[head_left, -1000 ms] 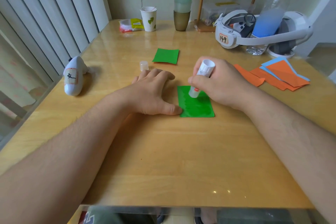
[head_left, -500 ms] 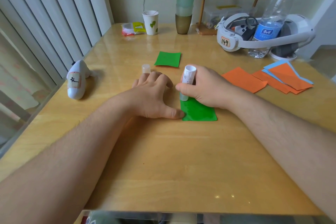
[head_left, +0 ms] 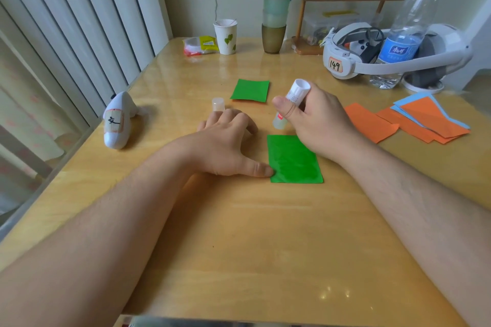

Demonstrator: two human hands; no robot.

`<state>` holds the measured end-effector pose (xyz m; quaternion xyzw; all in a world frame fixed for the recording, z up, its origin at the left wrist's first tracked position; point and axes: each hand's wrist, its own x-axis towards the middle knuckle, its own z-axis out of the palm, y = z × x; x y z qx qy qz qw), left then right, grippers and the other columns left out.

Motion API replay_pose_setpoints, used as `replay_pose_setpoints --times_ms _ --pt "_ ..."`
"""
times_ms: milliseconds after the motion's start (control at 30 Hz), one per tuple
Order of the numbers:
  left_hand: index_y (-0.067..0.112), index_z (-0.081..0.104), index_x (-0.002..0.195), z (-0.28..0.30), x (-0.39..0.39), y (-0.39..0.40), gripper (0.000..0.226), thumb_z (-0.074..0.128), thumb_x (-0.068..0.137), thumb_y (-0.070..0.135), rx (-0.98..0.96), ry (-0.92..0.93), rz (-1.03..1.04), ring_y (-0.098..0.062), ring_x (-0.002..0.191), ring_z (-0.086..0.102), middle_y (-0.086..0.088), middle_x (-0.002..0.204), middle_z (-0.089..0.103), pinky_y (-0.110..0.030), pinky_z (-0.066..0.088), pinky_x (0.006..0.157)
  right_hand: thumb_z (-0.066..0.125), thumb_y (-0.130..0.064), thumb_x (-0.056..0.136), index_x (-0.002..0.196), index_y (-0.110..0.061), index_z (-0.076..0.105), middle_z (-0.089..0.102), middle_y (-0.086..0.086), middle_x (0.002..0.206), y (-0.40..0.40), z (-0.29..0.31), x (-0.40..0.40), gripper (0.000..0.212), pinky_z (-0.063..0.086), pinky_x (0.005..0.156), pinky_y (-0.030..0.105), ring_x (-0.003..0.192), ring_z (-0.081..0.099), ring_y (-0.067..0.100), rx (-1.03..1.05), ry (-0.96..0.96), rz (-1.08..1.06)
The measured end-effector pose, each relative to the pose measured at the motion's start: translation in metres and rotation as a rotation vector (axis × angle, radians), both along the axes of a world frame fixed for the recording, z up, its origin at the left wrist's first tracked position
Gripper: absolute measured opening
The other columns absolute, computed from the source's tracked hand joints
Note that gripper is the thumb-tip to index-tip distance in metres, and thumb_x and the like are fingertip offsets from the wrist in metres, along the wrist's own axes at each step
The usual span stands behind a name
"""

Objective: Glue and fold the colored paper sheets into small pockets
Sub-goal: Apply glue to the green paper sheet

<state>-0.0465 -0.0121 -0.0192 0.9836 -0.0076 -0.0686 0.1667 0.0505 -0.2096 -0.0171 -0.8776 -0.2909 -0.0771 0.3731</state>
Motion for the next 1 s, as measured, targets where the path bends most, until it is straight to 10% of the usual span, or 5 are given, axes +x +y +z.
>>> replay_pose_setpoints --times_ms 333,667,1000 --pt "0.038 0.037 0.13 -0.007 0.005 -0.005 0.075 0.064 0.075 0.08 0.031 -0.117 0.056 -0.021 0.134 0.027 0.008 0.141 0.035 -0.042 0.027 0.115 0.056 -0.057 0.101 0.078 -0.027 0.044 0.053 -0.011 0.071 0.003 0.0 -0.016 0.039 0.032 0.054 0.017 0.065 0.048 0.004 -0.193 0.097 0.14" --pt "0.038 0.039 0.132 -0.006 0.004 -0.006 0.077 0.063 0.073 0.081 0.057 -0.102 0.051 -0.022 0.138 0.024 0.007 0.145 0.033 -0.041 0.025 0.115 0.057 -0.055 0.101 0.099 -0.024 0.047 0.054 -0.012 0.077 0.003 -0.003 -0.016 0.033 0.039 0.071 0.04 0.079 0.054 0.023 -0.167 -0.021 0.087" --pt "0.044 0.033 0.12 -0.004 0.004 -0.002 0.072 0.065 0.067 0.082 0.032 -0.073 0.007 -0.018 0.136 0.022 0.011 0.142 0.031 -0.04 0.025 0.113 0.062 -0.054 0.099 0.085 -0.028 0.046 0.054 -0.008 0.07 0.005 -0.004 -0.02 0.033 0.035 0.057 0.026 0.062 0.046 0.007 -0.121 0.08 0.136"
